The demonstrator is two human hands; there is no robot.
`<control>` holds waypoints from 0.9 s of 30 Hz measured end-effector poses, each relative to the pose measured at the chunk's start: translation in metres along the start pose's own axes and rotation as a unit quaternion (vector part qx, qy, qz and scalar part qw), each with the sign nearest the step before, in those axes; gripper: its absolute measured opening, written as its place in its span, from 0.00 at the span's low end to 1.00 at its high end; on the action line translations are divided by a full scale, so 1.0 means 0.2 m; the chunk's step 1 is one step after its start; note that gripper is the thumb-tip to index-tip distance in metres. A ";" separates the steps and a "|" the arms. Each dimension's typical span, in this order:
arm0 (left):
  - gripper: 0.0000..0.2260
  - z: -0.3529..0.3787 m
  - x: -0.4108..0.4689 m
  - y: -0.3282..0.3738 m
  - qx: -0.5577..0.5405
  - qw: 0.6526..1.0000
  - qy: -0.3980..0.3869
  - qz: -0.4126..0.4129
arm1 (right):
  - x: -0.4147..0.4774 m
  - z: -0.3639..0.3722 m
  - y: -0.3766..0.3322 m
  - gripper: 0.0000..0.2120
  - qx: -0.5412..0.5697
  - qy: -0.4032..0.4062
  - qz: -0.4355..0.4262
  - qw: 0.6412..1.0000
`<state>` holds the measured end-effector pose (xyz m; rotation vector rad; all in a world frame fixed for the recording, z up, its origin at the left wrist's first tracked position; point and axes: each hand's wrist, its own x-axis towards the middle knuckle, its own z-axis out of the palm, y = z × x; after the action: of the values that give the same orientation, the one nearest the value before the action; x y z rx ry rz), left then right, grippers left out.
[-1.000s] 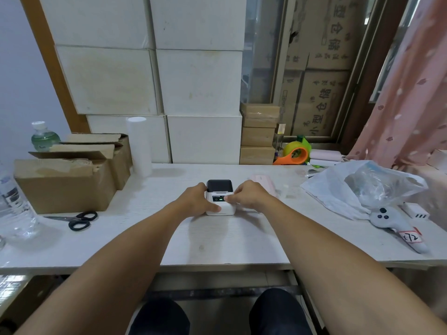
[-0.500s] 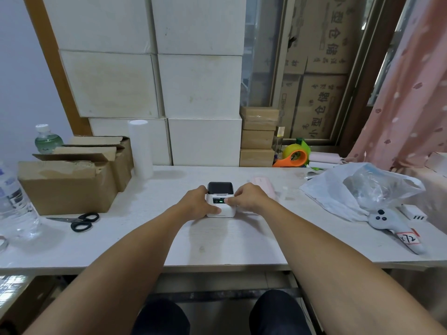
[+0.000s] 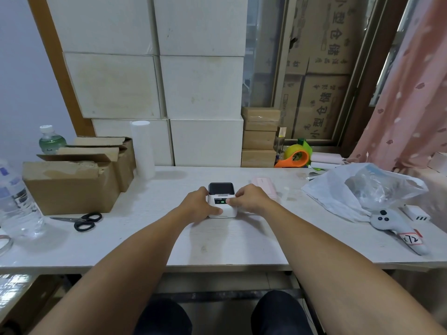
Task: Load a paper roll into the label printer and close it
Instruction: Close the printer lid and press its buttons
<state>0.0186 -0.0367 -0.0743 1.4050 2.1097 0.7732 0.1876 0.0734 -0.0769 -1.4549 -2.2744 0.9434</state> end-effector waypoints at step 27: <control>0.28 0.00 0.01 -0.01 -0.009 1.000 -0.003 -0.007 | -0.03 -0.01 -0.02 0.17 0.020 0.001 0.007 1.000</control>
<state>0.0167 -0.0362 -0.0750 1.3804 2.1015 0.7791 0.1889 0.0687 -0.0727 -1.4575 -2.2336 0.9838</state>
